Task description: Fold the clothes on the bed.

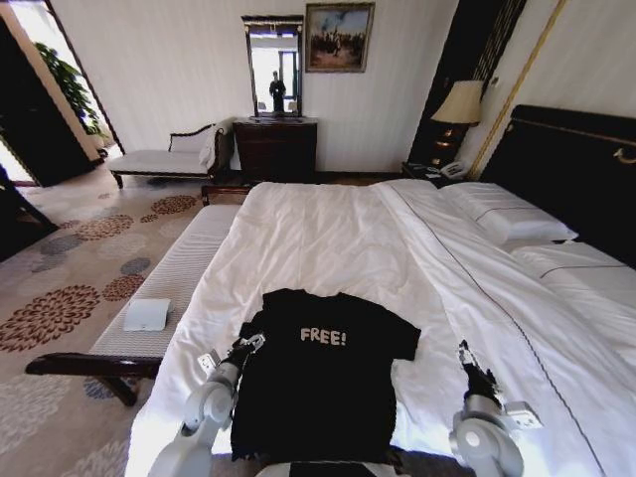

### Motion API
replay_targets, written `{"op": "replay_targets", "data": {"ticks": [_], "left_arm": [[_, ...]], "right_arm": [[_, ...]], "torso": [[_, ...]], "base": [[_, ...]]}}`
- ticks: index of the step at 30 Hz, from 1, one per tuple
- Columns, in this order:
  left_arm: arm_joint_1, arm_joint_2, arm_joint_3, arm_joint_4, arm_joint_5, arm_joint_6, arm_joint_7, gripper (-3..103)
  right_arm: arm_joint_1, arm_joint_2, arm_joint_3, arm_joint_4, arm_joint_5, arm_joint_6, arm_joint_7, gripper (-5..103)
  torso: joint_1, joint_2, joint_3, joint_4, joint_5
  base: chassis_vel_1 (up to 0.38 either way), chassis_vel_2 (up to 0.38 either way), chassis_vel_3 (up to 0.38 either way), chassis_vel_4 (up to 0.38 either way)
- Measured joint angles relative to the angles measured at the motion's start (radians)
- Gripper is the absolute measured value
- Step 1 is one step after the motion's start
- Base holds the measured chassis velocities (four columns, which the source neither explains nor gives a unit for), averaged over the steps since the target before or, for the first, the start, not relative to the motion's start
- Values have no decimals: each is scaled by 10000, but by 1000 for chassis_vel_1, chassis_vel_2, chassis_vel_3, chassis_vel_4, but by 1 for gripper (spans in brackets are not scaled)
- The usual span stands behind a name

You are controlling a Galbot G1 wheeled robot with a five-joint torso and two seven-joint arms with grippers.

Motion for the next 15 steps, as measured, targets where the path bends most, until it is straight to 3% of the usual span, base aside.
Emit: {"op": "replay_targets", "data": {"ticks": [1,2,6,8,12,13,14,15], "left_arm": [[-32,35,187,319,1933,-529,184,100],[-95,-18,301,521,2581,-661,180,100],[-314,-289,510,782,3028,-618,-135,100],[-390,-302,541,753,3025,-531,-208,100],[-694,-226,523,39,2088,256,-687,100],[-724,-192,433,-288,1651,731,-934,100],[-724,-192,433,-288,1651,731,-934,100],[-750,-107,240,-800,1136,1612,-1315,100]], "right_arm": [[27,41,1,-84,-20,0,27,100],[38,55,11,-136,-23,0,42,100],[48,64,86,-239,-11,0,131,100],[48,64,99,-254,3,0,149,100],[186,-11,12,-370,38,-23,195,100],[286,-61,-71,-434,51,-52,224,100],[286,-61,-71,-434,51,-52,224,100],[432,-138,-230,-546,68,-97,243,100]], "torso": [[0,0,0,0,-2],[1,0,0,0,-2],[0,0,0,-1,-3],[0,0,0,-1,-3],[1,0,0,-7,-3],[1,0,1,-4,-2],[1,0,1,-4,-2],[1,0,0,7,1]], "base": [[0,0,0,0],[0,0,0,0],[0,0,0,0],[0,0,0,0],[0,0,0,0],[0,0,0,0],[0,0,0,0],[0,0,0,0]]}}
